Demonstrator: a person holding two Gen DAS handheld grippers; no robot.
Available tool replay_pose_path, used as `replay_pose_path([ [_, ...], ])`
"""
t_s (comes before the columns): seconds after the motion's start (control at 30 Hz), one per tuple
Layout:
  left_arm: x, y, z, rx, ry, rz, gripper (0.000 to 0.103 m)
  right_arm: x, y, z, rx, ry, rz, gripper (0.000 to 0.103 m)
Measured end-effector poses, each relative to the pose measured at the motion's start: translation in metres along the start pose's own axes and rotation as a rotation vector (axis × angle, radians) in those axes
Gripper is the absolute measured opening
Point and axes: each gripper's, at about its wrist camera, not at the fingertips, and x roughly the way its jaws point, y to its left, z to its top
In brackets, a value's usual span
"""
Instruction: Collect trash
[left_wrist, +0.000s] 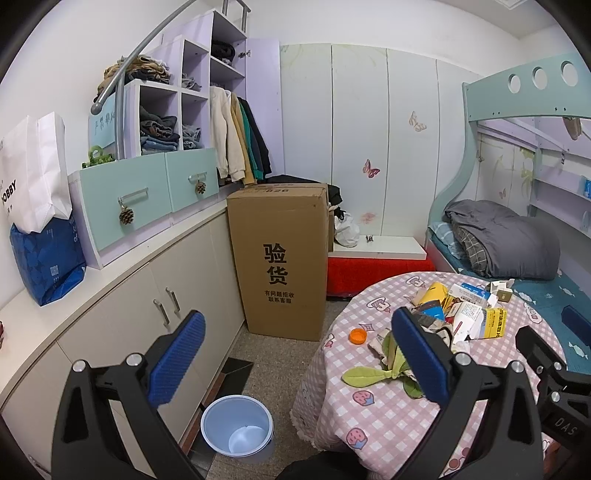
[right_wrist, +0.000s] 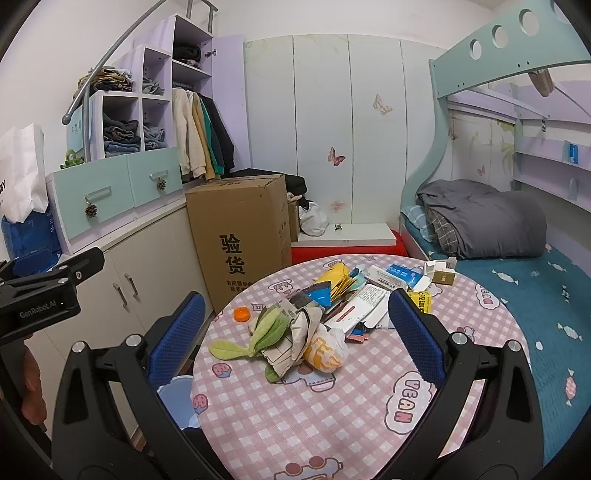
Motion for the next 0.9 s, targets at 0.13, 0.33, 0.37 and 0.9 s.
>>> replay_pose_path([
  [0.13, 0.001, 0.000, 0.000, 0.001, 0.002, 0.002, 0.099, 0.001, 0.000, -0.001, 0.001, 0.004, 0.002, 0.097],
  [0.33, 0.006, 0.000, -0.001, 0.001, 0.014, 0.001, 0.099, 0.005, -0.002, -0.001, 0.005, 0.018, 0.003, 0.097],
  [0.37, 0.007, 0.000, -0.001, 0.002, 0.016, 0.000, 0.099, 0.005, -0.002, -0.002, 0.006, 0.020, 0.003, 0.097],
  [0.9, 0.028, -0.008, -0.010, 0.010, 0.074, -0.017, 0.099, 0.026, -0.011, -0.011, 0.039, 0.072, 0.000, 0.097],
])
